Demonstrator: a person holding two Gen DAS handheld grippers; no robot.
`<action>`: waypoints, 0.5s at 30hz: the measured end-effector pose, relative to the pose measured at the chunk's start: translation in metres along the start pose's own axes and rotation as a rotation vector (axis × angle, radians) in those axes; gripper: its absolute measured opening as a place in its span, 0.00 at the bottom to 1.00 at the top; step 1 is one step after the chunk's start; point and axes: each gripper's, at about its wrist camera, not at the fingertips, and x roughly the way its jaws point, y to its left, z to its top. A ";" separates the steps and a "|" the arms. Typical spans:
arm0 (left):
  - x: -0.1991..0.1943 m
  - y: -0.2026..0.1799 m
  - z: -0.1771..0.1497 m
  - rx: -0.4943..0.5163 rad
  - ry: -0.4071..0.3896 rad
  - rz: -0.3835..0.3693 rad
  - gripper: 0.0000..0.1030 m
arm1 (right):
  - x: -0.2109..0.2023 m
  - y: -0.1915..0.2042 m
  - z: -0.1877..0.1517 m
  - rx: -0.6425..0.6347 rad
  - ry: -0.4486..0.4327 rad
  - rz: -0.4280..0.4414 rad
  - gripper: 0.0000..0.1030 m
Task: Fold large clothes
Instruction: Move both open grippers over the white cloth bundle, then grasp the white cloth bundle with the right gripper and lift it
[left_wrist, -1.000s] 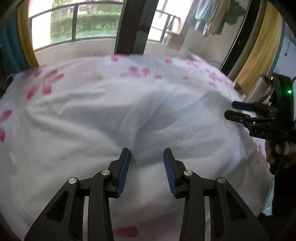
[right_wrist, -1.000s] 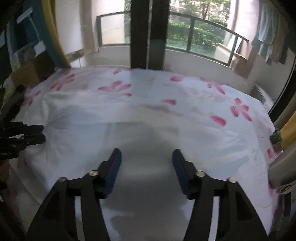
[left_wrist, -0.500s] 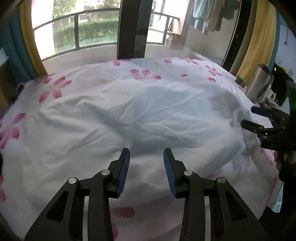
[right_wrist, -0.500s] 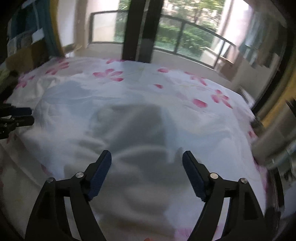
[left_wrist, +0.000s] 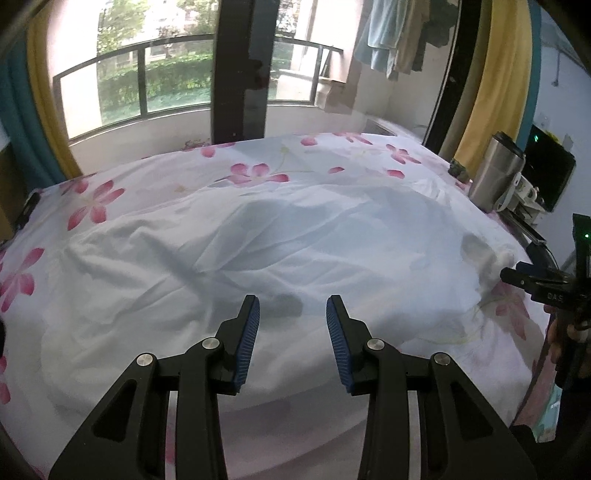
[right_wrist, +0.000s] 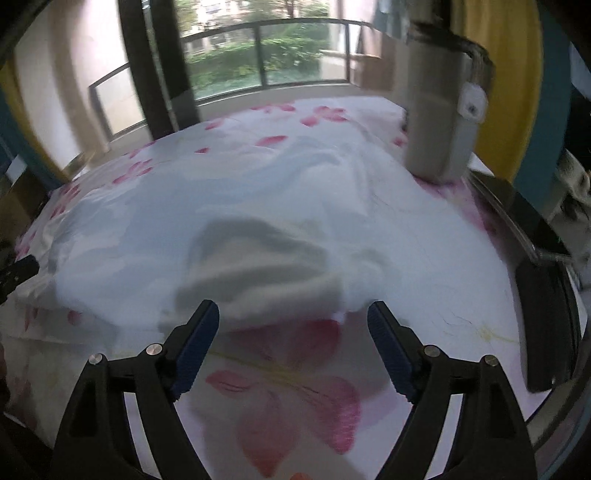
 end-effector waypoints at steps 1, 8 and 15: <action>0.002 -0.002 0.003 0.004 0.002 -0.001 0.39 | 0.002 -0.006 0.000 0.024 0.000 -0.008 0.80; 0.023 -0.010 0.030 0.014 -0.025 0.003 0.39 | 0.019 -0.025 0.010 0.147 -0.008 0.075 0.88; 0.060 -0.016 0.057 -0.007 -0.041 0.004 0.39 | 0.039 -0.007 0.030 0.185 -0.029 0.195 0.91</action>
